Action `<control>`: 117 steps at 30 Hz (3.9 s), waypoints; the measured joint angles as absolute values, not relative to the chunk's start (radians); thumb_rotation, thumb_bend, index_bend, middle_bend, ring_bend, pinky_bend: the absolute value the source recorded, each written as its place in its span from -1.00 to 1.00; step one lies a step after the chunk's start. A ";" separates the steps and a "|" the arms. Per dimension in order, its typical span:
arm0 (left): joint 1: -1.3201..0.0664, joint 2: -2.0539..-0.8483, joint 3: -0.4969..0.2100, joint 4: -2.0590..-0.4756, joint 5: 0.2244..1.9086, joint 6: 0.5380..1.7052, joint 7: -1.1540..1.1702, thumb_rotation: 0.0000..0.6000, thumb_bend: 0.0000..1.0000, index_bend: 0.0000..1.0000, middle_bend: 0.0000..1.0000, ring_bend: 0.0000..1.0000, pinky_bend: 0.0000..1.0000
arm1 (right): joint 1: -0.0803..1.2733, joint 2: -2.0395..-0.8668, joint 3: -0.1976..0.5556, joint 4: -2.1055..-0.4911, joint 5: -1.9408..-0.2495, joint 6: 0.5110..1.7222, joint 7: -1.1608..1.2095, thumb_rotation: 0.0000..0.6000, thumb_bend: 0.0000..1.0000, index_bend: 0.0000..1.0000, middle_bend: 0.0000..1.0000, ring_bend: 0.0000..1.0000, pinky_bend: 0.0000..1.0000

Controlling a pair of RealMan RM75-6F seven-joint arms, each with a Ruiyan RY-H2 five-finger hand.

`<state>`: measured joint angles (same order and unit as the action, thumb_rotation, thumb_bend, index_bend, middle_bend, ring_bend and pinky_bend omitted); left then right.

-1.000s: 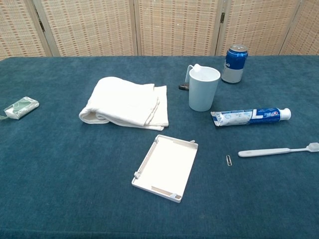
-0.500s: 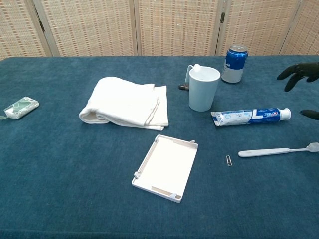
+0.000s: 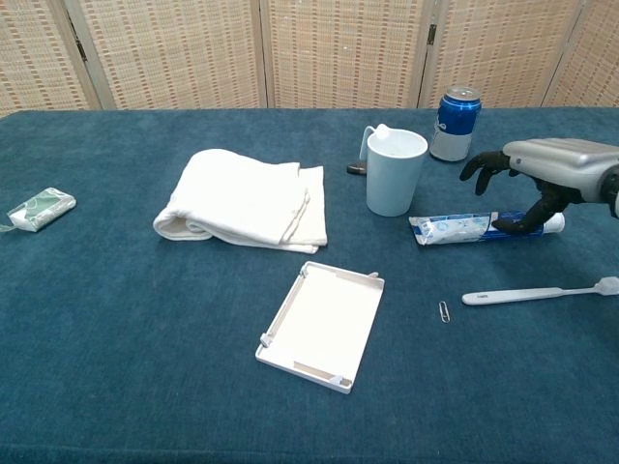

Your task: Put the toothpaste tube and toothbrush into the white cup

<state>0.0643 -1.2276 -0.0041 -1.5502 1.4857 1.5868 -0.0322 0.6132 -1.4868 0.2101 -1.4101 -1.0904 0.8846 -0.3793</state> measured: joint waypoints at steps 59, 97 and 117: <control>0.078 -1.242 -0.015 -1.505 1.475 1.573 -0.062 1.00 -0.73 -0.43 -0.89 -0.95 -0.71 | 0.576 -1.523 0.143 -1.408 -1.244 1.195 -0.222 1.00 -0.25 0.32 0.18 -0.34 -0.55; 0.105 -1.220 -0.010 -1.523 1.440 1.573 -0.064 1.00 -0.73 -0.43 -0.89 -0.95 -0.71 | 0.801 -1.585 0.559 -1.451 -0.985 0.989 0.273 1.00 -0.25 0.35 0.20 -0.34 -0.55; 0.107 -1.221 -0.010 -1.537 1.433 1.564 -0.040 1.00 -0.73 -0.43 -0.89 -0.95 -0.71 | 0.849 -1.696 0.505 -1.189 -1.052 0.952 0.404 1.00 -0.31 0.36 0.20 -0.34 -0.55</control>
